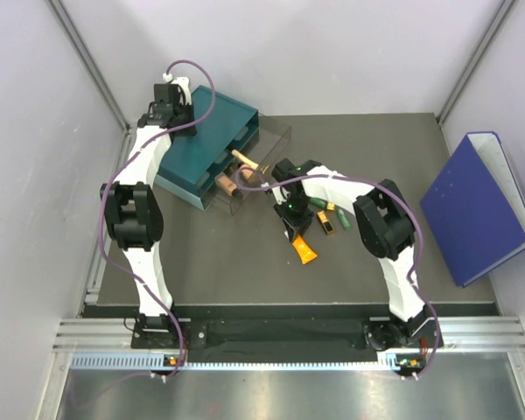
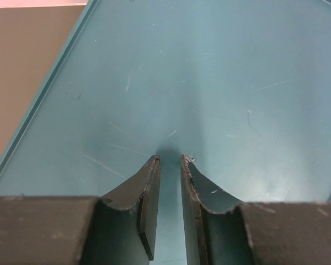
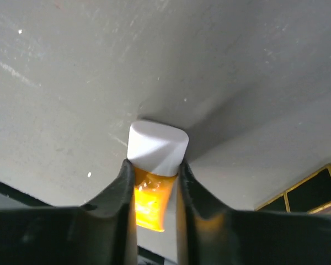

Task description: Organize the makeup

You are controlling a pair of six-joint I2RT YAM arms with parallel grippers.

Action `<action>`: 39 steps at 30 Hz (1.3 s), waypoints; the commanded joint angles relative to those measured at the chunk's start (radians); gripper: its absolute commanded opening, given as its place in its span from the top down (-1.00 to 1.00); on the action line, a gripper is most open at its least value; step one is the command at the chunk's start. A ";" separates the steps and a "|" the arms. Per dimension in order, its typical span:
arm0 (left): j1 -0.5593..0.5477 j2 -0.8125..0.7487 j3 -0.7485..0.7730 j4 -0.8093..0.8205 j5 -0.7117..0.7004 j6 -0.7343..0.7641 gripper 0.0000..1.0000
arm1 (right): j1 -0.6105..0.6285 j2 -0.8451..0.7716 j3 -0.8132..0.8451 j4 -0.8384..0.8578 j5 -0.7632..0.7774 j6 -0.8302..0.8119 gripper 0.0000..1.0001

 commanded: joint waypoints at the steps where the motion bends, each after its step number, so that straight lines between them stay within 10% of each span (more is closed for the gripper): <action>1: -0.003 0.063 -0.069 -0.245 0.014 -0.002 0.46 | 0.024 0.054 0.032 -0.041 0.055 -0.013 0.93; 23: -0.003 0.073 -0.057 -0.244 0.008 -0.009 0.45 | -0.024 -0.254 0.108 0.031 -0.140 -0.154 1.00; 39: -0.003 0.066 -0.063 -0.242 0.017 -0.029 0.44 | -0.108 -0.095 0.372 0.526 -0.591 0.336 1.00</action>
